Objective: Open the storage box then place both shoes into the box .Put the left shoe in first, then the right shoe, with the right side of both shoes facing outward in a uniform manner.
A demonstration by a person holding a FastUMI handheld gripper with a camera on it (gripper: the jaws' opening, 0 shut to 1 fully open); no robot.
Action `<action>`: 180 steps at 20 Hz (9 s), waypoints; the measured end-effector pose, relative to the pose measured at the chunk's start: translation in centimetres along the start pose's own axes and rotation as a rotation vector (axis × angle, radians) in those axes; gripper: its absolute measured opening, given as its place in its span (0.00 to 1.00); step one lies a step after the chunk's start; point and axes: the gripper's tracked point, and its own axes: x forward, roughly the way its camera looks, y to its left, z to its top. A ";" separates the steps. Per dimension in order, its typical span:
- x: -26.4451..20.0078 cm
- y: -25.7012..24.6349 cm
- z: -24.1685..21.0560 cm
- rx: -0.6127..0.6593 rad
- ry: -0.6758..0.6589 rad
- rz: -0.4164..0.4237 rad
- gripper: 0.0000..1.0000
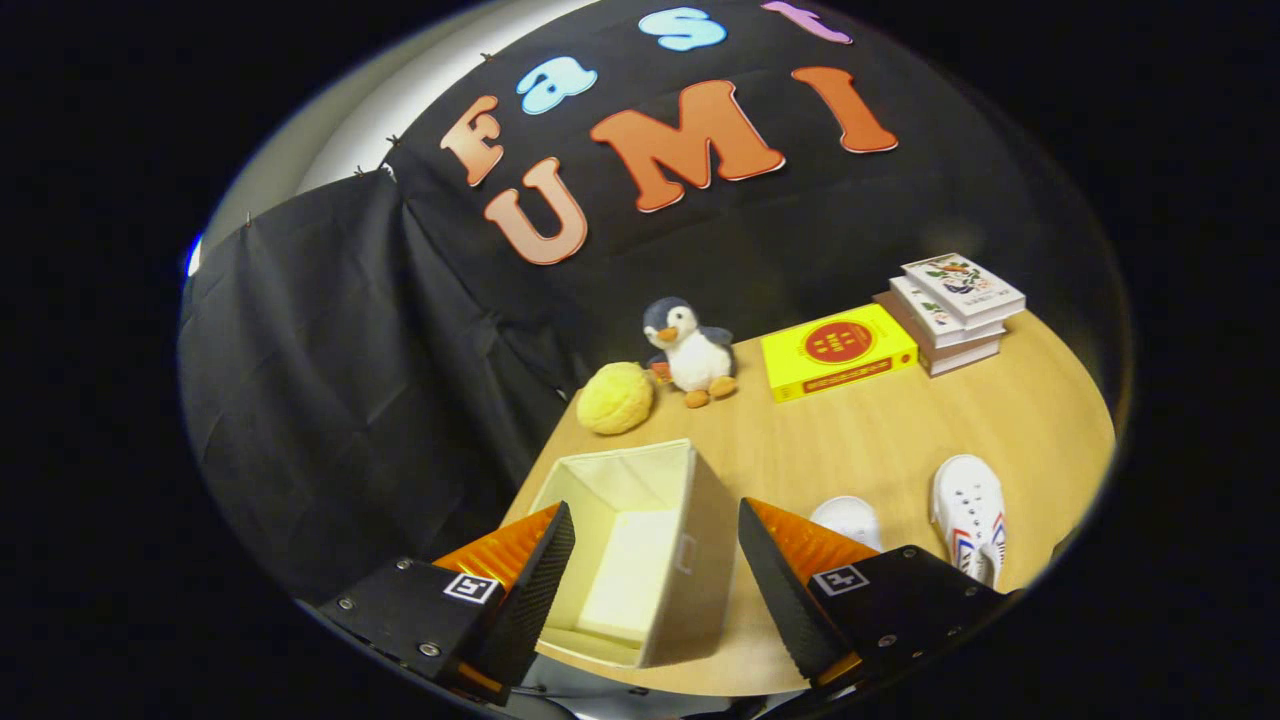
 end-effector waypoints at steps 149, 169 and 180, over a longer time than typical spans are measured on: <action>-0.4 -29.5 -13.6 0.100 0.300 -0.412 0.38; -4.2 -18.5 -4.3 0.105 0.073 -0.377 0.00; -1.1 0.3 -2.4 0.091 0.050 -0.231 0.00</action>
